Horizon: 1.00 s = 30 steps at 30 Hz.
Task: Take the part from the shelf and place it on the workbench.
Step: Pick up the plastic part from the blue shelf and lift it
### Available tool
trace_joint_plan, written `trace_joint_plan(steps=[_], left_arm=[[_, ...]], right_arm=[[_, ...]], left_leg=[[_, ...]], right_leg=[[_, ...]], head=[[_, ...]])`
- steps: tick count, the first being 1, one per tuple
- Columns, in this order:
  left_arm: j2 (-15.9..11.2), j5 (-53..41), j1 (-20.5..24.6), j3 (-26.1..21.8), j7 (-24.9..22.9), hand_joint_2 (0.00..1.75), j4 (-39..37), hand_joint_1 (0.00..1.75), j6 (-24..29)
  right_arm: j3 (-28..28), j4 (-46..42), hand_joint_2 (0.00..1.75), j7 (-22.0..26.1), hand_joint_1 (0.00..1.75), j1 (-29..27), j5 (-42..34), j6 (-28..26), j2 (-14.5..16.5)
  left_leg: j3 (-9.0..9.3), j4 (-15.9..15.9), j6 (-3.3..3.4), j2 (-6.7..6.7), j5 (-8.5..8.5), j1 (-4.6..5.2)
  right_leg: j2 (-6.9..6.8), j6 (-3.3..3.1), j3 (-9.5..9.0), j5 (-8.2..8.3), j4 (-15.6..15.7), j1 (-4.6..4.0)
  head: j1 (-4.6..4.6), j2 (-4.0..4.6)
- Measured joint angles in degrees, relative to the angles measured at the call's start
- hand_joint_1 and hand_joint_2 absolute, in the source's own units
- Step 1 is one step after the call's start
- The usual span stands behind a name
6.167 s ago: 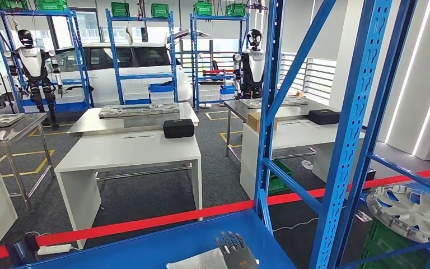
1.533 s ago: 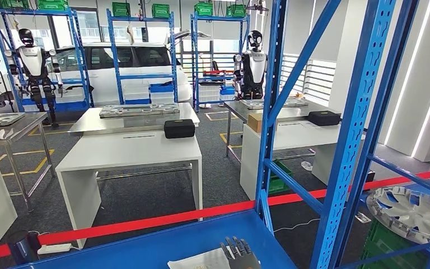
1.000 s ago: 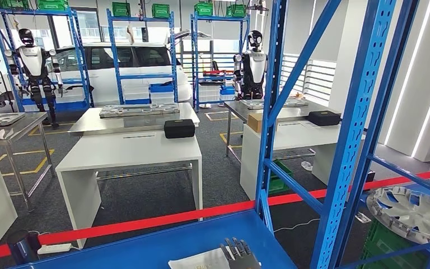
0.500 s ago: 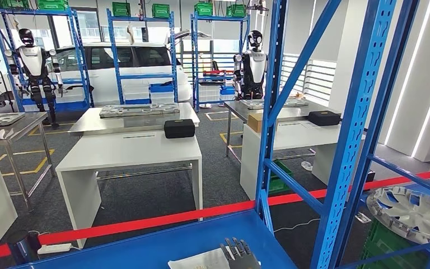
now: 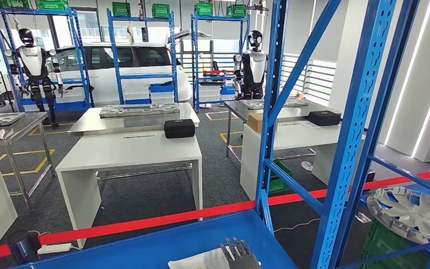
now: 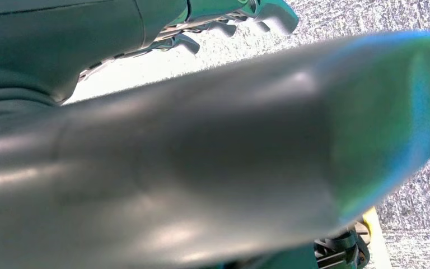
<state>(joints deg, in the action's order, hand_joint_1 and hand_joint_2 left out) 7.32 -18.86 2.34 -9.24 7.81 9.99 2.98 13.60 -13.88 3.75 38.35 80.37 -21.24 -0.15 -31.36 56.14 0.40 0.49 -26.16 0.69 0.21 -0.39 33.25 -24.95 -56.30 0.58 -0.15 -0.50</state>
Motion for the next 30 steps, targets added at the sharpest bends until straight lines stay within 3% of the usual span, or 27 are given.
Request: trace_joint_plan(steps=[1, 3, 5, 23, 30], left_arm=[[0.0, 0.0, 0.0, -0.1, 0.0, 0.00, 0.0, 0.00, 0.0], [0.0, 0.0, 0.0, -0.3, 0.0, 0.00, 0.0, 0.00, 0.0], [0.0, 0.0, 0.0, -0.3, 0.1, 0.00, 0.0, 0.00, 0.0], [0.0, 0.0, 0.0, -0.8, 0.6, 0.00, 0.0, 0.00, 0.5], [0.0, -1.2, 0.0, -0.8, 3.6, 0.00, 0.0, 0.00, 2.8]], right_arm=[[0.0, 0.0, 1.75, 0.0, 0.16, 0.0, 0.0, 0.0, 0.0], [0.0, 0.0, 1.75, 0.1, 1.01, 0.0, 0.0, 0.1, 0.0], [0.0, 0.0, 1.75, 0.2, 1.73, 0.0, 0.0, 0.2, 0.0], [0.0, 0.0, 1.75, 0.6, 1.75, -0.1, -0.5, 0.1, 0.0], [0.0, 0.0, 1.75, 0.6, 1.75, -0.1, -0.5, 0.1, 0.0]], left_leg=[[0.00, 0.0, 0.00, 0.00, 0.00, 0.00], [0.00, 0.0, 0.00, 0.00, 0.00, 0.00], [0.00, 0.0, 0.00, 0.00, 0.00, 0.00], [-0.01, 0.0, 0.00, 0.00, 0.00, 0.00], [-0.02, 0.0, -0.01, 0.00, -0.01, 0.00]], right_leg=[[0.00, 0.00, 0.00, 0.00, 0.0, 0.00], [0.00, 0.00, 0.00, 0.00, 0.0, 0.00], [0.00, 0.00, 0.00, 0.00, 0.0, 0.00], [0.00, 0.00, 0.02, 0.00, 0.0, 0.00], [0.00, -0.01, 0.04, -0.01, 0.0, 0.00]], head=[[0.00, 0.00], [0.00, 0.00], [0.00, 0.00], [0.01, 0.00], [0.00, 0.00]])
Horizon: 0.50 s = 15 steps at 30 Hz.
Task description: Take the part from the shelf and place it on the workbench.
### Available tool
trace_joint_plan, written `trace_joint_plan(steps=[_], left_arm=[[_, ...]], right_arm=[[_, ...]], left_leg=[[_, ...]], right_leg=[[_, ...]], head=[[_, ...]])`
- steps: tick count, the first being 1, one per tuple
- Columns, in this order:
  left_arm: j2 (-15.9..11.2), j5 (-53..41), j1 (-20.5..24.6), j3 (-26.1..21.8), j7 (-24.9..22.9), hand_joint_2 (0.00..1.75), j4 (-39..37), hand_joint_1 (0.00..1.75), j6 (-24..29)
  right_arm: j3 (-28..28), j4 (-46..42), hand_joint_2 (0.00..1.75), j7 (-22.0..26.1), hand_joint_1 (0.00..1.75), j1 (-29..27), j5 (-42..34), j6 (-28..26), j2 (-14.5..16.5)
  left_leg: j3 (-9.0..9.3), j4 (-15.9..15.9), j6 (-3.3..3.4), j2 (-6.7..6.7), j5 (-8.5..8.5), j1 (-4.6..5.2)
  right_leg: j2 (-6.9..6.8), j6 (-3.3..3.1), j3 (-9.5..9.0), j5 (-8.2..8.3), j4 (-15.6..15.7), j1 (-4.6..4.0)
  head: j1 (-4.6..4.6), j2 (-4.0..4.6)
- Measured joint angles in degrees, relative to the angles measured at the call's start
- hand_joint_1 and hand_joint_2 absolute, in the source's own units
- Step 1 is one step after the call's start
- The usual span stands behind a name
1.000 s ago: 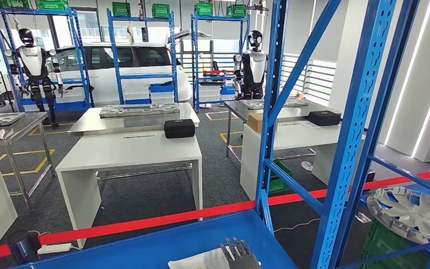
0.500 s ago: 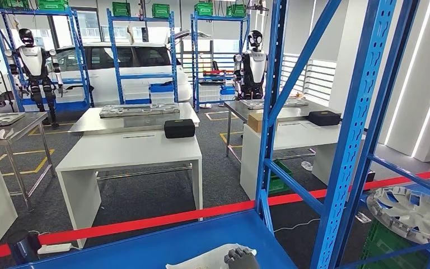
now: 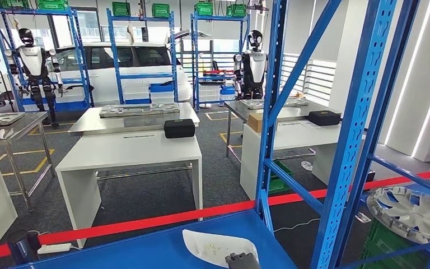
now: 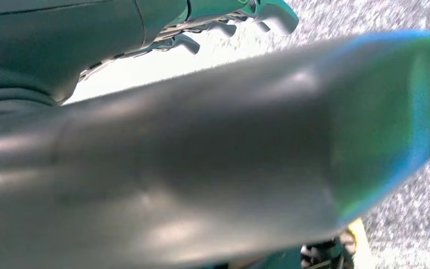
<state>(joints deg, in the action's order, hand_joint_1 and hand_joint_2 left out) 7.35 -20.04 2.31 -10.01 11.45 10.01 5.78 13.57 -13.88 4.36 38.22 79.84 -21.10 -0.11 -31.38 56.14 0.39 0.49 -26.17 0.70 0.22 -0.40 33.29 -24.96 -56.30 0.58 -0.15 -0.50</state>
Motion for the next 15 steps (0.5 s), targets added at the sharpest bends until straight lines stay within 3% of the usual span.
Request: trace_joint_plan(steps=[3, 5, 7, 8, 9, 12, 15], left_arm=[[0.1, -1.5, 0.0, 0.0, 4.2, 0.00, 0.0, 0.00, 2.8], [0.3, -1.9, 0.0, 0.0, 7.1, 0.87, 0.0, 0.00, 3.8], [0.4, -1.8, 0.0, 0.0, 7.9, 0.87, 0.0, 0.00, 3.5], [0.5, -1.5, 0.0, 0.0, 7.6, 0.44, 0.0, 0.00, 2.8], [0.5, -1.2, 0.0, 0.0, 7.2, 0.44, 0.0, 0.00, 1.9], [0.5, -0.3, -0.1, 0.0, 7.3, 1.75, 0.0, 0.00, -2.6], [0.6, 0.1, -0.1, 0.0, 8.2, 1.75, 0.0, 0.00, -4.0]], right_arm=[[-0.1, 0.0, 1.75, 0.0, 1.75, 0.0, -0.1, -0.1, 0.0], [-0.2, 0.0, 1.75, 0.2, 1.75, -0.1, -0.2, -0.3, 0.0], [-0.3, 0.0, 1.75, 0.3, 1.75, -0.1, -0.2, -0.3, -0.1], [-0.3, 0.0, 1.75, 0.4, 1.75, -0.1, -0.1, -0.3, -0.1], [-0.3, 0.0, 1.75, 0.3, 1.75, -0.1, -0.1, -0.2, -0.1], [-0.3, 0.0, 1.75, 0.3, 1.75, -0.1, 0.0, -0.1, -0.1], [-0.3, 0.0, 1.75, 0.3, 1.75, -0.1, 0.0, -0.1, -0.1]], left_leg=[[0.00, 0.0, 0.00, 0.00, 0.00, 0.00], [0.00, 0.0, 0.00, 0.00, 0.00, 0.00], [-0.01, 0.0, -0.01, -0.01, -0.01, 0.00], [-0.01, 0.0, -0.01, -0.01, -0.01, 0.00], [-0.01, 0.0, -0.01, -0.01, -0.01, 0.00], [-0.02, 0.0, -0.01, 0.01, -0.01, 0.00], [-0.02, 0.0, -0.01, 0.01, -0.01, 0.00]], right_leg=[[0.00, 0.00, 0.01, 0.00, 0.0, 0.00], [0.00, 0.00, 0.01, -0.01, 0.0, 0.00], [0.00, 0.00, 0.01, -0.01, 0.0, 0.00], [0.00, 0.01, 0.01, -0.01, 0.0, 0.00], [0.00, 0.02, 0.01, -0.02, 0.0, 0.00], [-0.01, 0.04, 0.01, -0.04, 0.0, 0.00], [-0.01, 0.05, 0.01, -0.05, 0.0, 0.00]], head=[[0.01, 0.00], [0.00, 0.00], [0.00, 0.00], [0.01, 0.00], [0.01, 0.00], [0.01, 0.00], [0.01, 0.00]])
